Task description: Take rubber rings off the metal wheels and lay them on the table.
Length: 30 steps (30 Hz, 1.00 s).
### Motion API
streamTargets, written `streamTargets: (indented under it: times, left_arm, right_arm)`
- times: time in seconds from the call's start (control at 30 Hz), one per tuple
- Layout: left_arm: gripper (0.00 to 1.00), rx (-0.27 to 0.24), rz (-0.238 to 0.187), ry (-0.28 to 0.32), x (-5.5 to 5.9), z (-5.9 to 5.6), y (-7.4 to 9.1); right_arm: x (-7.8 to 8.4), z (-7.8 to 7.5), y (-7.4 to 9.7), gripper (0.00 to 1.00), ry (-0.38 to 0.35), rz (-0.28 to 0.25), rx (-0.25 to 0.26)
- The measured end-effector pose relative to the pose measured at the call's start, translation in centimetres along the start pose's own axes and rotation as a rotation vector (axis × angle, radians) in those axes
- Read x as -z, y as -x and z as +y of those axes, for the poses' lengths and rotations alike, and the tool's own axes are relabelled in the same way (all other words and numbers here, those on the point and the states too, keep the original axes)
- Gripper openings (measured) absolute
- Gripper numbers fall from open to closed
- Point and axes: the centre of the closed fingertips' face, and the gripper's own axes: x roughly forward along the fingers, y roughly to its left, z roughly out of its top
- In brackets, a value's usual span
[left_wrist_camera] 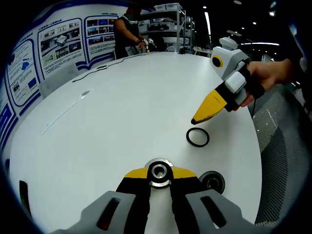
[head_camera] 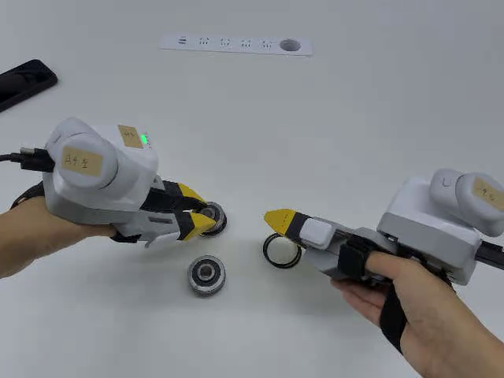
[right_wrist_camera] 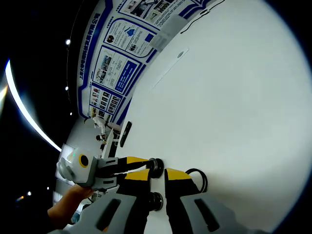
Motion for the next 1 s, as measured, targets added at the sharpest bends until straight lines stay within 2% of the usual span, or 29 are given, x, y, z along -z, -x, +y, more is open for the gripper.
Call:
streamTargets:
  times: [0.53, 1.0]
  left_arm:
    - [0.14, 0.009, 0.006, -0.043, 0.0, 0.2, -0.2]
    - [0.13, 0.035, 0.042, -0.107, 0.1, 0.1, -0.2]
  right_arm:
    - [0.3, 0.2, -1.0, 0.12, -0.010, 0.021, -0.014]
    - [0.4, 0.9, -2.4, 0.15, -0.013, 0.047, -0.048]
